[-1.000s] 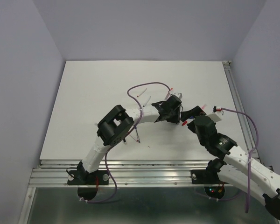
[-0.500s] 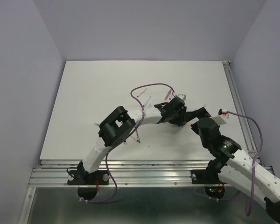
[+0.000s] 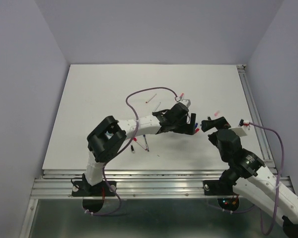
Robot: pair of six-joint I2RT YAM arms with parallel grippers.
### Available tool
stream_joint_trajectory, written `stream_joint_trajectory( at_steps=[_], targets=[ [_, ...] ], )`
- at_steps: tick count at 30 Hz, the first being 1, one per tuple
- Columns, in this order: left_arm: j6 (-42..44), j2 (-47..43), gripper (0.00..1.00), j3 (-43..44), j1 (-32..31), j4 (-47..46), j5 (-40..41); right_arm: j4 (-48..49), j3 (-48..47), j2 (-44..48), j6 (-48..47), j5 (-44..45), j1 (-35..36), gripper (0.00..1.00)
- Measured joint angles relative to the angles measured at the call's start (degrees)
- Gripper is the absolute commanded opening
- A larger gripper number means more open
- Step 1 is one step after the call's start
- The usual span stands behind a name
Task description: Open the pen caps
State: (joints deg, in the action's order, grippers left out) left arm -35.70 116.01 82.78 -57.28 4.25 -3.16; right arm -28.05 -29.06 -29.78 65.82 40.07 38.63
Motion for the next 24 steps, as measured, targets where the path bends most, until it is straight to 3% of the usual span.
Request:
stream_joint_trajectory(
  at_steps=[6,10,14,19,24],
  targets=[
    [-0.28,-13.57,0.99,-9.31,0.02,-1.2,3.58,1.68,1.88,7.06,-1.57,-0.98,0.0,1.0],
    [-1.49,-24.3,0.99,-18.01,0.37,-1.73,7.21,4.17,3.48,5.95,-6.45,-5.05,-0.04,1.0],
    [-3.65,-35.15,0.99,-27.41,1.97,-1.79,11.58,10.82,3.37,-3.65,-12.15,-11.56,-0.02,1.0],
    [-8.04,-48.37,0.99,-38.73,7.98,1.09,16.31,19.52,1.05,-25.57,-17.42,-21.81,0.35,1.0],
    [-11.41,-59.28,0.99,-47.76,15.91,4.09,18.58,22.47,-10.62,-47.93,-22.51,-22.75,9.88,1.0]
  ],
)
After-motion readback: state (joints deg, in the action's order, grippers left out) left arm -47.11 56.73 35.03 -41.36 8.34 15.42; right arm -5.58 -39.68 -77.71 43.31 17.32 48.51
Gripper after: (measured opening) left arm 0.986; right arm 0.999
